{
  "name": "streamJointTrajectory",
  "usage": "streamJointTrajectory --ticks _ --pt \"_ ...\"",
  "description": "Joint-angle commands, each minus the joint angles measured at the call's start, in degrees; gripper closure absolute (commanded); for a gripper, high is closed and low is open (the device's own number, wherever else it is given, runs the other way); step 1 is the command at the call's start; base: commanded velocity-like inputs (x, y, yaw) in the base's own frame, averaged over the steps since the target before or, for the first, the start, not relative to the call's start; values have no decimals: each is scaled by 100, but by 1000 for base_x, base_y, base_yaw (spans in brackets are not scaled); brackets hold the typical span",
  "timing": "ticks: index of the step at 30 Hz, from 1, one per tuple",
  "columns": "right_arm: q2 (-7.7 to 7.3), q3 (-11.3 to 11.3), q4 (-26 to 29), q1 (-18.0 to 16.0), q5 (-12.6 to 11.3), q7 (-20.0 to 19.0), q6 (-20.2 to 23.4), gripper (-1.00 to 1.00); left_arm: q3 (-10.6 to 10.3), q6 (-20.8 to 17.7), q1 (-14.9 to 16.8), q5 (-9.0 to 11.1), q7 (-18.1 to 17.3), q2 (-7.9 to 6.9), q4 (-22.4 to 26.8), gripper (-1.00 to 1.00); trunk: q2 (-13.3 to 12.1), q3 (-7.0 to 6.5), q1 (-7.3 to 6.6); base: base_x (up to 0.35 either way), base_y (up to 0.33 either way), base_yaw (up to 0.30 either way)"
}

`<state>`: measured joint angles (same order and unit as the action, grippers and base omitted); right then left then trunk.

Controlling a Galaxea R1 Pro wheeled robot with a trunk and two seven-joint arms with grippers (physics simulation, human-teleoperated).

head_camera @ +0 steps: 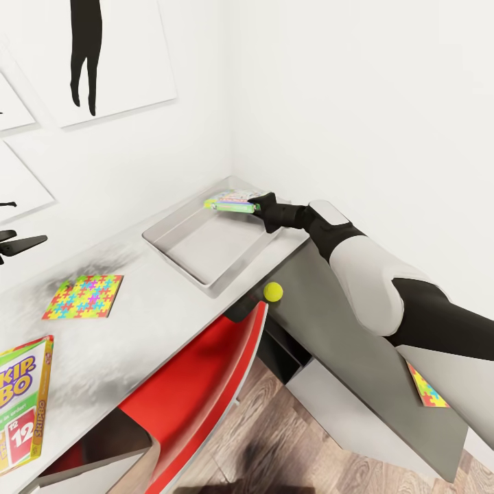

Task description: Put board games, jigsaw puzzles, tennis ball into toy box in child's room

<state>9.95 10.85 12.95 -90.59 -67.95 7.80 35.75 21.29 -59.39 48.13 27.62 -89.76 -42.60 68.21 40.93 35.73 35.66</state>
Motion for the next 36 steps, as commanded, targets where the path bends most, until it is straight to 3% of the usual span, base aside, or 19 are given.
streamJointTrajectory --ticks 1,6,14,36 --pt "4 44 9 -3 -34 61 18 100 -2 -61 3 -3 -24 -2 -1 -100 5 6 1 0 0 0" --pt "4 47 6 -3 -34 102 16 100 -2 -61 3 -2 -24 -2 -1 -100 5 6 1 0 0 0" --pt "4 42 6 -3 -34 497 -6 100 -4 -61 -3 -2 -24 -2 -1 -100 5 6 1 0 0 0" --pt "4 34 7 -3 -33 529 -9 100 -2 -61 -14 -2 -24 -2 -2 -100 5 6 1 0 0 0"
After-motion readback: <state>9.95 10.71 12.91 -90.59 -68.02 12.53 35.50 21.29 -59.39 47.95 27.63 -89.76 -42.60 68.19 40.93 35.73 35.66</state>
